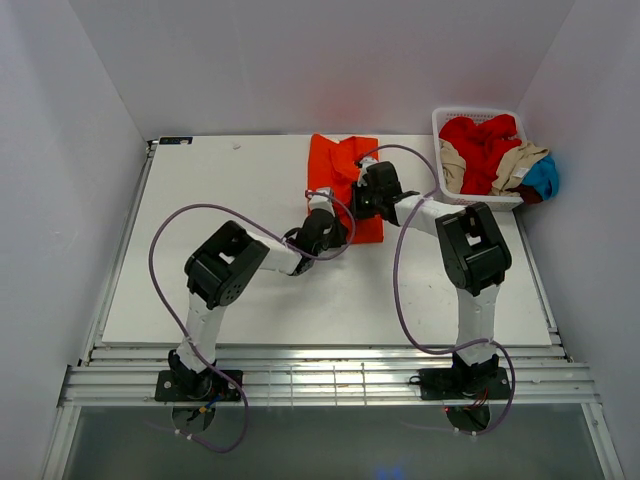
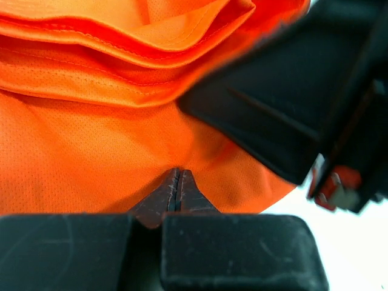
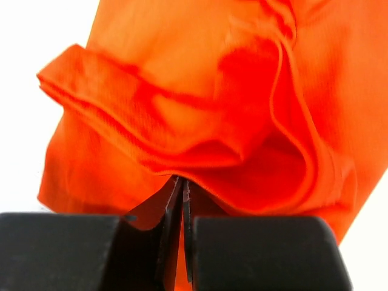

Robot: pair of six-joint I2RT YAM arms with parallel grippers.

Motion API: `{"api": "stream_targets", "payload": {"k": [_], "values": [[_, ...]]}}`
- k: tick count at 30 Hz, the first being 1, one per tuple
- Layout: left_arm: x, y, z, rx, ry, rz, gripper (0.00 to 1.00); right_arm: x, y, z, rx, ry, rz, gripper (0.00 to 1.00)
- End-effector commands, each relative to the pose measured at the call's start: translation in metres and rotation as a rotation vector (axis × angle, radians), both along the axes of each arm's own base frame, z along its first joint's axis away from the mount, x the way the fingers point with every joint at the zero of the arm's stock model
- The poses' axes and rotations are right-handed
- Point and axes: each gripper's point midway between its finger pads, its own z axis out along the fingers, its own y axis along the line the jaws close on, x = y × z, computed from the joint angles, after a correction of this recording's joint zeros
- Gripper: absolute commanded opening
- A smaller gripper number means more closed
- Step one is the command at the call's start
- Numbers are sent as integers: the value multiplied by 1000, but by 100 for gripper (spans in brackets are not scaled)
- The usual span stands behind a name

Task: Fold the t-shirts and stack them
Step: Fold the folded rectangular tshirt in 1/3 of the way

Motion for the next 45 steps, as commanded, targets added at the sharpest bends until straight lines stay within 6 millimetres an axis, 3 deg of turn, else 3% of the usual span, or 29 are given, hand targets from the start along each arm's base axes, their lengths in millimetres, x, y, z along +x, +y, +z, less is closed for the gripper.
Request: {"api": "stream_targets", "payload": {"k": [1,6,15,19,23,27,28,29,30,32,33,34,35,36,38,39,41,42,45], "values": [[-42,17,-41,93,131,-18,0,6,13,16,55,-50,12,8],[-75,19,-50,90,165,-35,0,-4,15,12,62,-44,9,8],[-166,51,-80,122,284,-15,0,-20,3,9,31,-46,-27,8],[-202,54,-84,133,307,-46,0,-24,0,31,41,-83,-33,8],[-220,50,-77,139,281,-78,0,-33,0,56,43,-117,-27,8],[-226,42,-61,120,246,-102,0,-53,-2,88,30,-167,-27,8],[-226,34,-47,101,216,-118,0,-62,-12,102,2,-195,-56,9],[-228,30,-40,99,201,-128,0,-73,-10,108,-15,-204,-54,11],[-231,21,-29,87,177,-149,0,-78,-18,129,-30,-252,-93,19],[-228,17,-3,86,116,-137,0,-109,-25,122,-92,-202,-100,34],[-228,14,6,84,95,-133,0,-120,-29,134,-83,-217,-112,45],[-228,8,20,68,71,-134,0,-128,-36,133,-105,-219,-143,49],[-227,11,35,70,47,-125,0,-150,-38,114,-129,-170,-143,51],[-228,10,43,68,32,-128,8,-158,-47,117,-134,-182,-179,54],[-225,17,67,62,-17,-101,20,-182,-48,101,-161,-148,-180,54],[-226,19,74,69,-38,-103,44,-196,-61,83,-191,-105,-225,54],[-223,37,79,114,-63,-59,62,-218,-60,65,-219,-63,-215,54],[-221,43,89,103,-71,-32,65,-230,-69,50,-245,-19,-254,53],[-221,75,79,217,-49,40,75,-255,-68,29,-304,12,-257,53]]}}
